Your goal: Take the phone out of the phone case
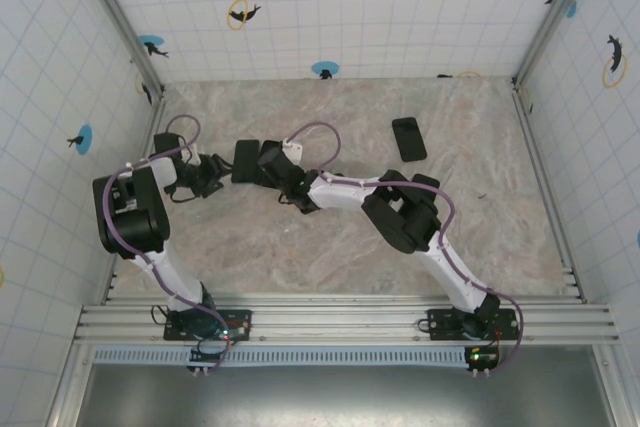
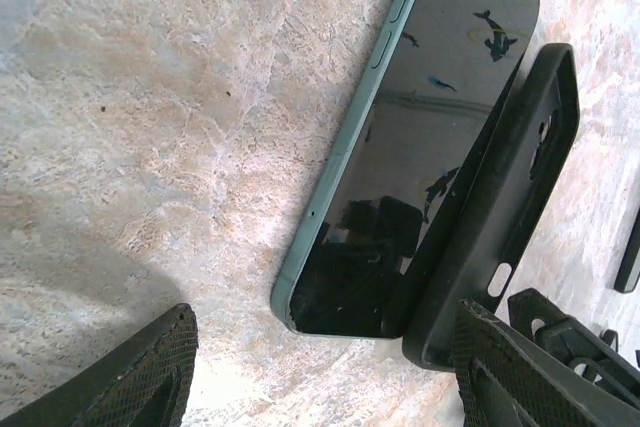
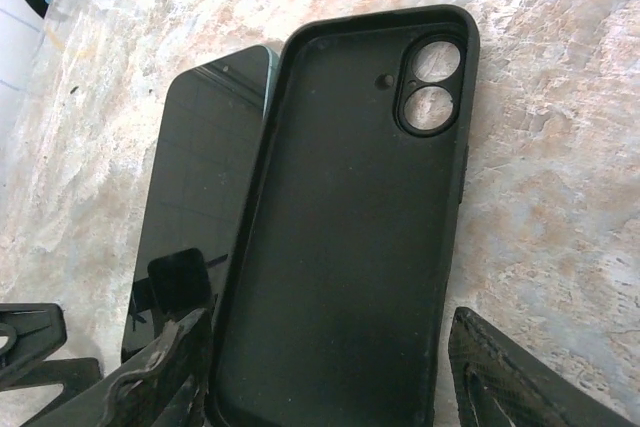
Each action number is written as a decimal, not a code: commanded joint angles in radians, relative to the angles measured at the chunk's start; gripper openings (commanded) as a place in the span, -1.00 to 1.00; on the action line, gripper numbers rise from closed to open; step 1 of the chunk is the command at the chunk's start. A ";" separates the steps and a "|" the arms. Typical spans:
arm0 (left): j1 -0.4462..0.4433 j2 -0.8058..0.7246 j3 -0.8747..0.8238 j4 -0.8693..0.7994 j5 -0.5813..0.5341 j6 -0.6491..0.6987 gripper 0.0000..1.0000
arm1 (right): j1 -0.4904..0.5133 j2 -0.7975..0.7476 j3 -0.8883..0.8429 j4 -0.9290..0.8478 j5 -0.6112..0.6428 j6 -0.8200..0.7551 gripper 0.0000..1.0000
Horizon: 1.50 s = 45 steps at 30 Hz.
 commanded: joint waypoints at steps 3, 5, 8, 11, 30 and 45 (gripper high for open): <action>0.012 -0.026 -0.001 -0.094 -0.057 0.022 0.40 | -0.010 -0.030 0.016 -0.016 0.033 -0.055 0.29; 0.011 -0.041 -0.001 -0.099 -0.049 0.021 0.41 | -0.020 -0.045 0.009 -0.014 0.026 -0.064 0.30; 0.010 -0.078 -0.021 -0.091 -0.034 0.014 0.43 | -0.032 -0.081 -0.024 0.012 0.006 -0.120 0.32; 0.007 -0.116 -0.069 -0.066 -0.003 -0.009 0.44 | -0.050 -0.147 -0.081 0.009 -0.012 -0.156 0.34; -0.164 -0.132 -0.120 0.167 -0.042 -0.150 0.44 | -0.141 -0.548 -0.558 0.073 -0.067 -0.340 0.52; -0.217 -0.023 -0.053 0.240 -0.014 -0.190 0.43 | -0.192 -0.751 -0.818 0.070 -0.045 -0.379 0.54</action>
